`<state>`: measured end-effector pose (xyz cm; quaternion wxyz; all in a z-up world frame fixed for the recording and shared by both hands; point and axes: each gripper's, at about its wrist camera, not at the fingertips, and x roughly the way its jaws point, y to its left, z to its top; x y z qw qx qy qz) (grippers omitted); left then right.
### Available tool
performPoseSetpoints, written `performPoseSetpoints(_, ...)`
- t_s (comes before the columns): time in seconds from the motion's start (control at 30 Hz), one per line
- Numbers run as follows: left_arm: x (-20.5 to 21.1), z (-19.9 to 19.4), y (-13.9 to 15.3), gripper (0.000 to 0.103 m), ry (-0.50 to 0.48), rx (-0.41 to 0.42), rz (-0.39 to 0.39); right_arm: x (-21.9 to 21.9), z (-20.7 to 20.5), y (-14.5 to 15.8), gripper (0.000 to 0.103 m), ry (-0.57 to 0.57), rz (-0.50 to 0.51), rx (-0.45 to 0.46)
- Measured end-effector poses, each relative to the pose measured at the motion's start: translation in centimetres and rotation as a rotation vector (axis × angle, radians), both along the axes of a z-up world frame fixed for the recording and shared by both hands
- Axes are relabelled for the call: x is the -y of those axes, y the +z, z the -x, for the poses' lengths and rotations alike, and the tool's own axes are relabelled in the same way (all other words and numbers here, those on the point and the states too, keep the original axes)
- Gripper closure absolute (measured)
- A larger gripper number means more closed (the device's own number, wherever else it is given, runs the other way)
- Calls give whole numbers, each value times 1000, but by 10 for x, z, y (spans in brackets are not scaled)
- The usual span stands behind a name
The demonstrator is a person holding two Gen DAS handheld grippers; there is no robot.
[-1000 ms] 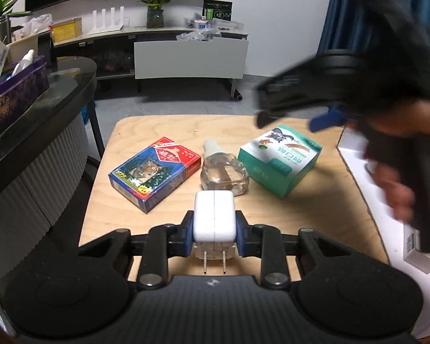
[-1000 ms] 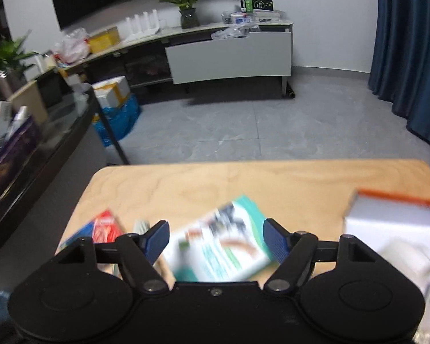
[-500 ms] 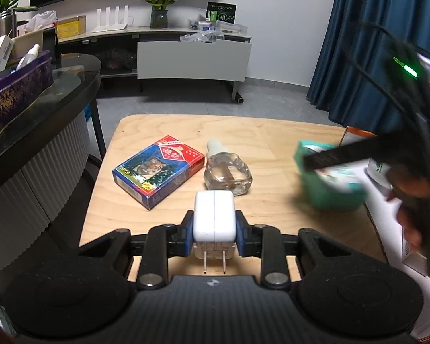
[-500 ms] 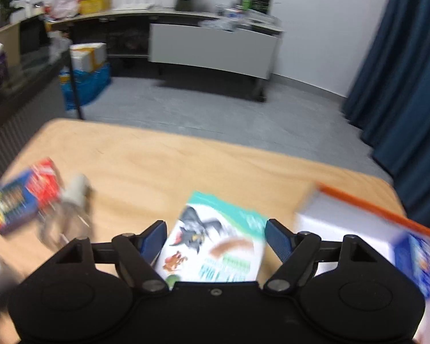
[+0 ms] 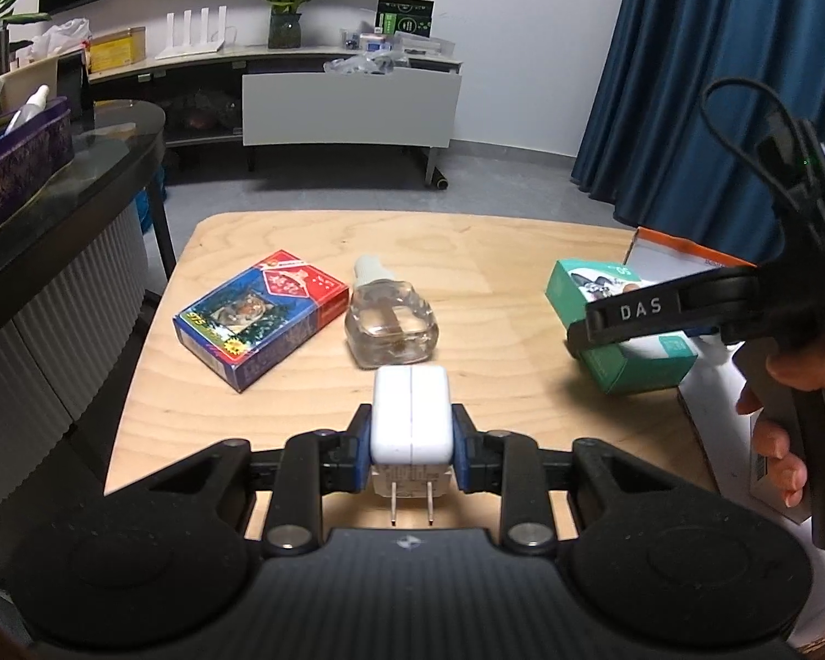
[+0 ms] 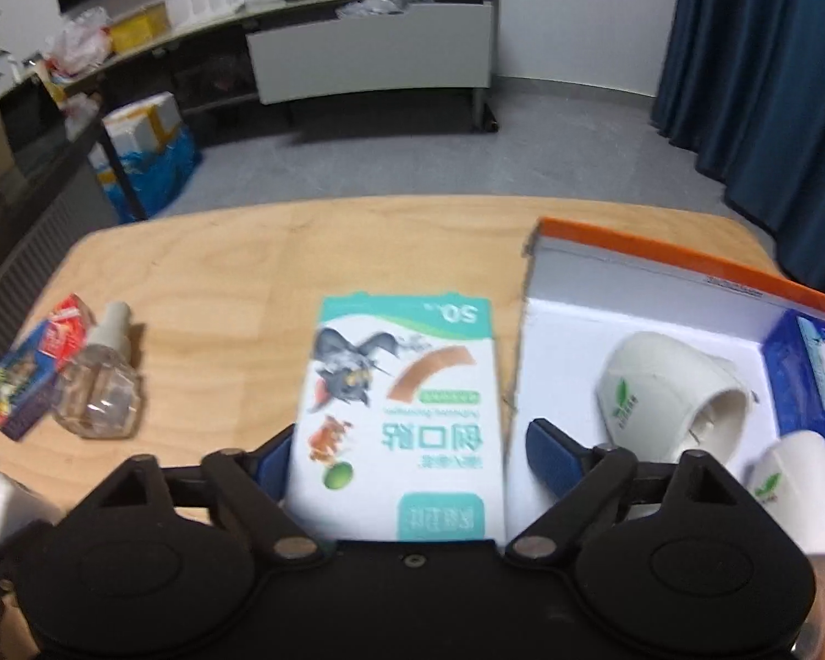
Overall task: Organize rigid objects
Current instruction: 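Grasp the green bandage box with right tool while left holds the white charger, then carry the white charger and green bandage box over the white lid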
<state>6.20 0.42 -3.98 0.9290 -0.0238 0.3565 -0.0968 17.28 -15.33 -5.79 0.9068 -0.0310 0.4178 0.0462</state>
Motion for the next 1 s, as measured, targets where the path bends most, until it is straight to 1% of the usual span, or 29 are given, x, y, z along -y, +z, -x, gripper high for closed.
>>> performPoseSetpoints(0.03, 1, 0, 1, 74, 3, 2, -3, 0, 2, 3, 19, 6, -5, 4)
performPoseSetpoints(0.1, 1, 1, 4, 74, 6, 7, -2, -1, 9, 11, 19, 18, -7, 31)
performPoseSetpoints(0.17, 4, 3, 8, 74, 10, 14, -9, 1, 17, 21, 19, 24, -33, 58)
performPoseSetpoints(0.3, 13, 7, 21, 74, 2, 29, -4, 7, 38, 48, 19, 37, -57, 121)
performPoseSetpoints(0.5, 36, 19, 44, 74, -33, 74, -1, 38, 86, 81, 19, 12, -53, 204)
performPoseSetpoints(0.63, 62, 28, 59, 74, -77, 94, 13, 69, 121, 96, 19, -40, -19, 244)
performPoseSetpoints(0.73, 89, 36, 68, 74, -122, 93, 14, 93, 144, 101, 19, -90, -11, 250)
performPoseSetpoints(0.87, 123, 45, 74, 74, -190, 87, 14, 117, 172, 106, 19, -131, 43, 269)
performPoseSetpoints(1.0, 156, 54, 78, 74, -259, 105, -9, 144, 192, 105, 19, -193, 23, 272)
